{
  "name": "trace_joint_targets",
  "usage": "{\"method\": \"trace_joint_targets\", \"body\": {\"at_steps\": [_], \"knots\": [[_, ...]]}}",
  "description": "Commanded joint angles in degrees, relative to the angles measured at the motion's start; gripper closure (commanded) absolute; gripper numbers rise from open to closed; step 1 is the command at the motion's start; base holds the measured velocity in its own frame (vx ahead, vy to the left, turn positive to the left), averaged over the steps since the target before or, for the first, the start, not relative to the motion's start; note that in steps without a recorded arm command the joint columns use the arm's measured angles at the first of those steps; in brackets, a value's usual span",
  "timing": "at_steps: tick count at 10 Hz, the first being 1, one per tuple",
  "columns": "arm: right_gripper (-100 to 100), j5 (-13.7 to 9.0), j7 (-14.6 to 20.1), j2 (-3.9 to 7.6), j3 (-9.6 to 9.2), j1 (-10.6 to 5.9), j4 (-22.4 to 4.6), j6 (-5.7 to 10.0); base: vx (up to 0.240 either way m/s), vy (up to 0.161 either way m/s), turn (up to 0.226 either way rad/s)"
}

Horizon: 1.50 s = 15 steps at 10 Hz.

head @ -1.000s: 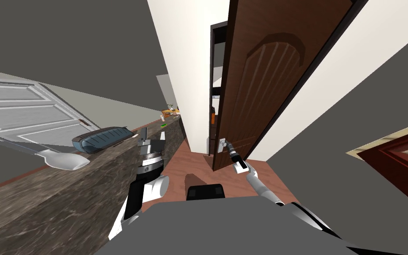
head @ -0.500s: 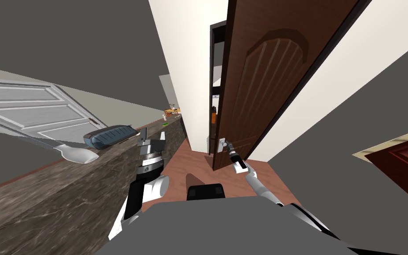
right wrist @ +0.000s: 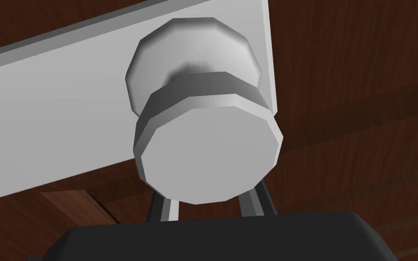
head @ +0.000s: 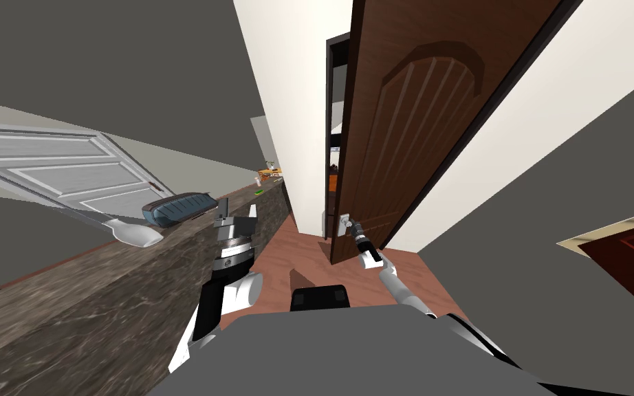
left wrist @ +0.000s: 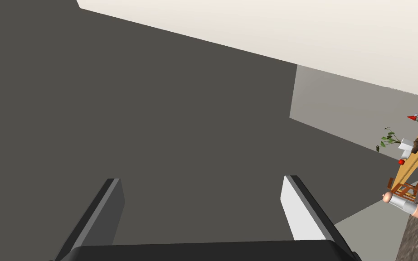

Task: Pull the door open

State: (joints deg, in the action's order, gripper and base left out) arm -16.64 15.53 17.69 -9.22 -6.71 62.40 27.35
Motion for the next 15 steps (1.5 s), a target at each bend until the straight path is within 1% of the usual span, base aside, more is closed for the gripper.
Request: {"method": "trace_joint_targets", "body": {"at_steps": [1,3,4,5,6,7,8,9,10,11,12,13,15], "knots": [[100,0.01,0.6,-0.8,-1.1,0.4,1.63,-0.49,-0.02,-0.003,0.011],[100,-2.29,4.64,-1.55,-1.08,0.46,2.06,-1.15,-0.041,-0.032,0.101],[100,-2.29,5.31,-1.55,-1.08,0.46,2.06,-1.15,-0.042,-0.054,0.04],[100,-3.43,7.66,-1.92,-1.07,0.49,2.28,-1.48,-0.048,-0.049,0.051],[100,-4.57,9.16,-2.3,-1.06,0.52,2.49,-1.81,-0.07,-0.058,0.105],[100,-4.57,10.01,-2.3,-1.06,0.52,2.49,-1.81,-0.051,-0.046,0.044],[100,-5.69,12.01,-2.66,-1.05,0.56,2.7,-2.14,-0.039,-0.034,0.069],[100,-5.69,12.34,-2.66,-1.05,0.56,2.7,-2.14,-0.013,-0.034,0.052],[100,-6.76,14.37,-3.01,-1.04,0.59,2.9,-2.45,-0.027,-0.046,0.06],[100,-6.76,14.61,-3.01,-1.04,0.59,2.9,-2.45,-0.035,-0.031,0.039],[100,-7.83,16.38,-3.36,-1.03,0.62,3.1,-2.76,-0.033,-0.029,0.103],[100,-7.83,16.87,-3.36,-1.03,0.62,3.1,-2.76,-0.025,-0.028,0.042],[100,-9.96,20.84,-4.06,-1.01,0.68,3.5,-3.38,-0.034,-0.045,0.085]]}}
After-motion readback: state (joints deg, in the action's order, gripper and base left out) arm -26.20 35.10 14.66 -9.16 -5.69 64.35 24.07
